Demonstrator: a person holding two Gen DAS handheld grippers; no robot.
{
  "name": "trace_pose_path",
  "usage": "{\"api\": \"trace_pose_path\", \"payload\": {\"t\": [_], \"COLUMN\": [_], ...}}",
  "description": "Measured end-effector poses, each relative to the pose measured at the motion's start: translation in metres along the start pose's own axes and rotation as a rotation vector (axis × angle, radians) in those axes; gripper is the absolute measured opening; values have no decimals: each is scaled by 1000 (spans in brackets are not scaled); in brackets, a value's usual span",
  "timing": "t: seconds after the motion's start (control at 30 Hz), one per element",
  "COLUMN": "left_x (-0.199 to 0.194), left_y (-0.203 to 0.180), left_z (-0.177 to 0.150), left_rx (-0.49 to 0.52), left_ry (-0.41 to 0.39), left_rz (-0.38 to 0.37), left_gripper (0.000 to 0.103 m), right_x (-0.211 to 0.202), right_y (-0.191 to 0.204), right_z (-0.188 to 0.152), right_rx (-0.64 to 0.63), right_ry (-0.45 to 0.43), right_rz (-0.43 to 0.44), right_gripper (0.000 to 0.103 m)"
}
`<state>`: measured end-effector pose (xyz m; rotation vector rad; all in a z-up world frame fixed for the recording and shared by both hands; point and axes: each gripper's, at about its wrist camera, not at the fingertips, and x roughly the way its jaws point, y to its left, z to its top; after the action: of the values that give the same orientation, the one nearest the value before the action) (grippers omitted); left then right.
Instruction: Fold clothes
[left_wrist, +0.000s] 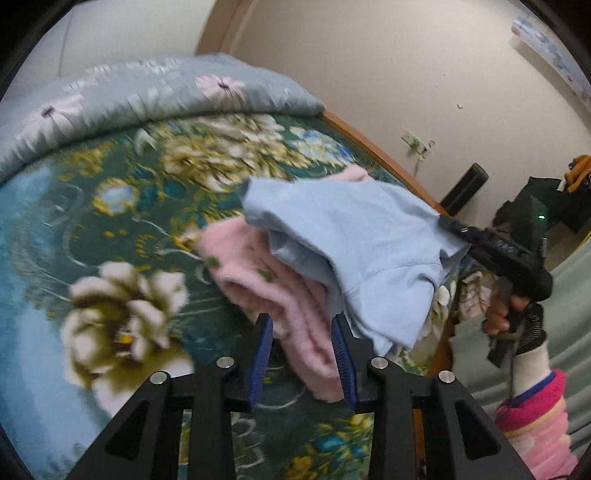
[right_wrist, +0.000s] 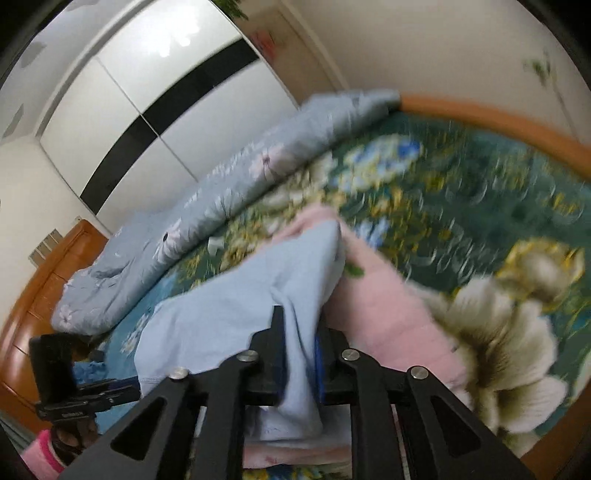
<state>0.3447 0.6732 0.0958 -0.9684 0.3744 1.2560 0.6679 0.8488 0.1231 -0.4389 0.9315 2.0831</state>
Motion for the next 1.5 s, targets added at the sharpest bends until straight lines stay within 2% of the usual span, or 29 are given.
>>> {"api": "trace_pose_path", "payload": {"t": [0.07,0.17,0.27,0.37,0.5,0.6,0.67,0.7,0.73,0.8,0.9,0.97,1.0,1.03,1.1,1.17,1.2,1.27,1.5], "left_x": [-13,-26,-14,-4,10,9,-4,-9,-11,-17,-25,-28,-28,-31,-37,-45,-48,-52,-67], "left_y": [-9,-31,-61,-66,-73,-79,-83,-84,-81,-75,-70,-66,-64,-61,-55,-51,-51,-49,-34], "left_z": [-1,-1,-2,-9,-19,-26,-31,-32,-34,-37,-48,-52,-54,-56,-61,-66,-69,-74,-93], "left_rx": [18,76,161,160,157,185,231,242,231,210,199,201,198,180,138,118,121,127,94], "left_ry": [-51,-97,-74,-37,11,23,-13,-27,-28,-29,-31,-42,-49,-65,-99,-133,-146,-165,-195], "left_rz": [-4,-23,-34,-34,-33,-25,9,20,23,29,27,70,88,81,56,48,58,87,156], "left_gripper": [36,37,42,43,43,44,53,59,60,64,70,73,75,76,82,91,97,103,103], "right_x": [-15,-31,-24,-3,10,-6,-24,-33,-39,-44,-39,-36,-37,-37,-40,-44,-46,-49,-54], "right_y": [6,28,56,65,64,70,77,80,84,90,101,108,111,115,120,123,125,128,139], "right_z": [2,-5,-21,-39,-55,-61,-67,-72,-80,-95,-115,-124,-130,-137,-147,-156,-161,-171,-190], "right_rx": [-20,-87,-189,-230,-244,-260,-246,-234,-223,-210,-216,-226,-227,-219,-200,-179,-167,-152,-126], "right_ry": [-70,-113,-60,7,51,4,-74,-120,-158,-205,-180,-171,-180,-185,-196,-210,-217,-224,-248], "right_rz": [-79,-74,-50,-49,-102,-136,-122,-104,-82,-62,-108,-142,-165,-193,-227,-253,-267,-289,-342], "right_gripper": [24,24,27,28,28,28,29,35,50,67,69,71,77,91,102,103,103,103,103]}}
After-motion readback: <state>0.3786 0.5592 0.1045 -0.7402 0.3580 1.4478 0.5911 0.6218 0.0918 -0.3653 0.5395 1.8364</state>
